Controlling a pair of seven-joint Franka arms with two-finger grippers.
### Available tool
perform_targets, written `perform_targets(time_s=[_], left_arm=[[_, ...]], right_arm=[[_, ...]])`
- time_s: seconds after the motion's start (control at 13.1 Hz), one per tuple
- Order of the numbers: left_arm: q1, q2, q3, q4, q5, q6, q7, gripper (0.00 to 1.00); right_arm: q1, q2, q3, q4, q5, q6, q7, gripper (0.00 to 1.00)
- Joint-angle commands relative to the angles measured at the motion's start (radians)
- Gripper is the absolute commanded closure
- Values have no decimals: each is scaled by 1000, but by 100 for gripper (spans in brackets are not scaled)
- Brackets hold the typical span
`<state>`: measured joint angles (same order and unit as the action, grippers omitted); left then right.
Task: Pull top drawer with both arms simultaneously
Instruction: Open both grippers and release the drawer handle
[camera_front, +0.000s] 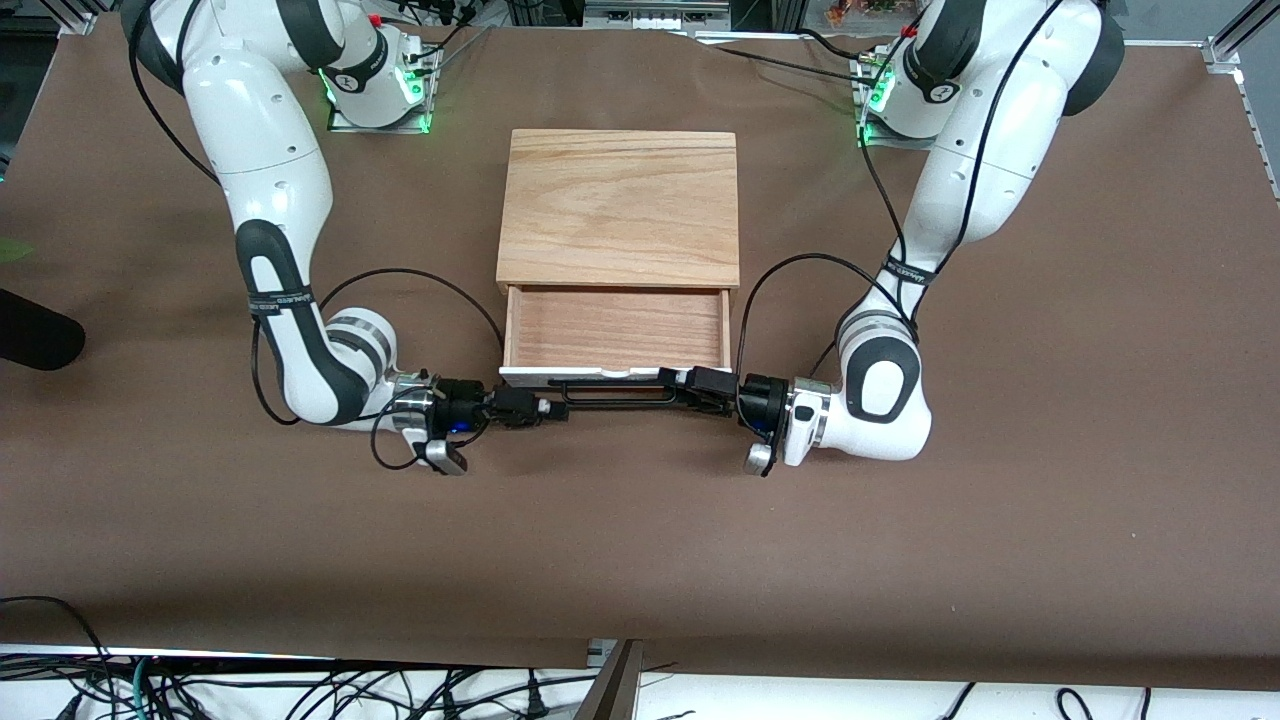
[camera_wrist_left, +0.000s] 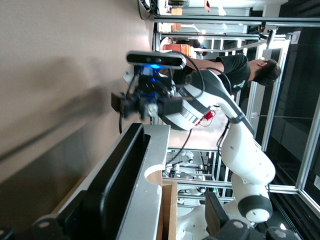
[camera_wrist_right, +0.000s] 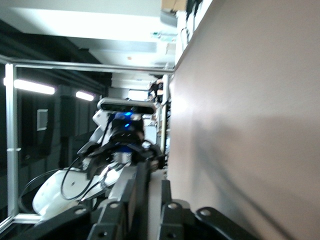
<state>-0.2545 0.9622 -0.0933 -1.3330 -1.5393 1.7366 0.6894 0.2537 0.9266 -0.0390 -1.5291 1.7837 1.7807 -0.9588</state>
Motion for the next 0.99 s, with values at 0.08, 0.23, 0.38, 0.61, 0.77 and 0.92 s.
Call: perform_targets(time_s=[0.08,0.23,0.38,0.61,0.77,0.92], left_arm=[[-2,9,49,35,-5,-38,33,0],[-2,16,50,46,-4,-38,47,0],[-2,13,67,76,31,-38,44,0],[1,1,101,158,180,-40,-2,0],[7,-28,113,196,302,-43,-48,0],[14,-86,113,204,442,-45,-108,0]], right_arm=[[-7,40,-1,40,16,23,-21,1],[-7,37,-1,40,14,26,-21,0],[-7,32,-1,40,13,31,-20,0],[-5,14,-18,41,11,34,55,0],[10,1,-62,70,-13,34,141,0],[19,-2,-93,119,-122,63,257,0]])
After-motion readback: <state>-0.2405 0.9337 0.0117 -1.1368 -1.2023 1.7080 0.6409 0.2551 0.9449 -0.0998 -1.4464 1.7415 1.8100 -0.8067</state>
